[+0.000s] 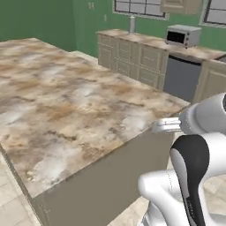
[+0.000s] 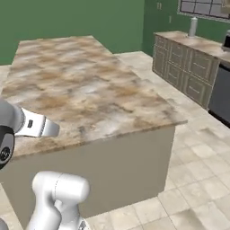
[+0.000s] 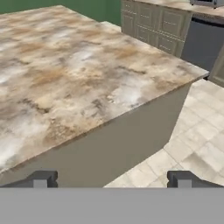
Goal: Place one of the steaks on the plate and the other in the bowl. Then place the bowl in the fridge.
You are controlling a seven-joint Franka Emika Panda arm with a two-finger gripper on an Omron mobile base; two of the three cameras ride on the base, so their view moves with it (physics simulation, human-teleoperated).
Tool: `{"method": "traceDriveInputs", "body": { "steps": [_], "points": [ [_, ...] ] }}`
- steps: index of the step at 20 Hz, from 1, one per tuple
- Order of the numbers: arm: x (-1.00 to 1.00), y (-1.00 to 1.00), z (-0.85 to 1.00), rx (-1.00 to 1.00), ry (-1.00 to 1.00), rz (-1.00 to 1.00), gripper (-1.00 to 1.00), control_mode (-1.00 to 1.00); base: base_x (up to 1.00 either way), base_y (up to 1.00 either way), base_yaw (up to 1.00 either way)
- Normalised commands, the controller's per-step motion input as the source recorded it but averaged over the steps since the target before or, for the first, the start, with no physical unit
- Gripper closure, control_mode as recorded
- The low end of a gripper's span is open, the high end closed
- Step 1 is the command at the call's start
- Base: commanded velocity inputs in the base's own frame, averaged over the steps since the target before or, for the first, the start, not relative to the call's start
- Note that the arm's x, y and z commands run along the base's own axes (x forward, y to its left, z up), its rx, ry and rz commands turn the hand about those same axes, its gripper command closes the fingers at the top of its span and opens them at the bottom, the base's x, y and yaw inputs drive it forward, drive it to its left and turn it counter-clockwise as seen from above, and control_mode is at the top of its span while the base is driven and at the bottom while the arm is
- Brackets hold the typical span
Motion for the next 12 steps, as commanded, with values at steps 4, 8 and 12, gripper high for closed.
{"method": "traceDriveInputs", "body": {
  "steps": [4,8,12],
  "points": [
    [0.00,0.00,0.00,0.00,0.00,0.00,-1.00,1.00,0.00,0.11,1.00],
    [0.00,0.00,0.00,0.00,0.00,0.00,-1.00,1.00,0.00,0.22,1.00],
    [0.00,0.00,0.00,0.00,0.00,0.00,-1.00,1.00,0.00,0.16,1.00]
  ]
}}
